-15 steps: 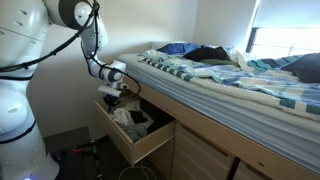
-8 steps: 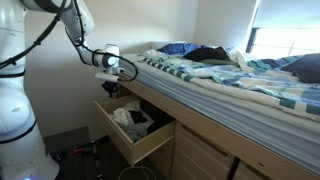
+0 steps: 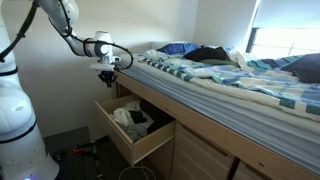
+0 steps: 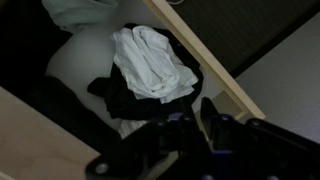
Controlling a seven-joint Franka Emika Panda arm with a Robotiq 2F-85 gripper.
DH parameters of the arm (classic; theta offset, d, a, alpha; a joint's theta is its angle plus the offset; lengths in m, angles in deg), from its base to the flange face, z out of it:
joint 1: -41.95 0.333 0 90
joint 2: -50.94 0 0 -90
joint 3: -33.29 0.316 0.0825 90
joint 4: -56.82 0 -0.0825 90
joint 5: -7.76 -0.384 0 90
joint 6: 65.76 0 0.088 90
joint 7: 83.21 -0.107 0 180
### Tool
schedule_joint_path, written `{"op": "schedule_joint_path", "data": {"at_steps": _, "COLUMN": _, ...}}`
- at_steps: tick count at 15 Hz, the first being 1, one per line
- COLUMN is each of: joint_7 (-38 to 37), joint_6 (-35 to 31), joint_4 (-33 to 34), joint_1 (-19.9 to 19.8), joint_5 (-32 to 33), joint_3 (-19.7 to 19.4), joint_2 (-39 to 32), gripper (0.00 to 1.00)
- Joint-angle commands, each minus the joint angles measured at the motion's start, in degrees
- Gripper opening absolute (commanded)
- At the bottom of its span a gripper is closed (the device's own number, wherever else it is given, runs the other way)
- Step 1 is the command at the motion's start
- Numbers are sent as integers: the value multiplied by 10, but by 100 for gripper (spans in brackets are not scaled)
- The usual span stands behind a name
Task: Open the drawer on the left
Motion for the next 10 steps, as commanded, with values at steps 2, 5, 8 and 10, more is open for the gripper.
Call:
{"op": "schedule_joint_path", "data": {"at_steps": 2, "joint_7": -9, "joint_6": 16, "joint_4": -15, "joint_1": 15, "joint_5": -6, "joint_3": -6, "joint_2": 67, "gripper": 56}}
{"op": "schedule_joint_path", "data": {"at_steps": 5, "joint_7": -10, "joint_6": 24, "joint_4": -13, "joint_1": 18, "joint_5": -5, "joint_3": -10, "joint_2": 93, "gripper": 80}}
{"op": "schedule_joint_path", "data": {"at_steps": 8, "joint_7": -12, "joint_6": 30, "joint_4": -13, "joint_1": 18, "joint_5": -8, "joint_3": -17, "joint_2": 117, "gripper": 99}}
{"op": "schedule_joint_path", "data": {"at_steps": 10, "joint_7": -10, "joint_6": 25, "joint_4": -14, "joint_1": 18, "joint_5": -10, "joint_3": -23, "joint_2": 129, "gripper": 100}}
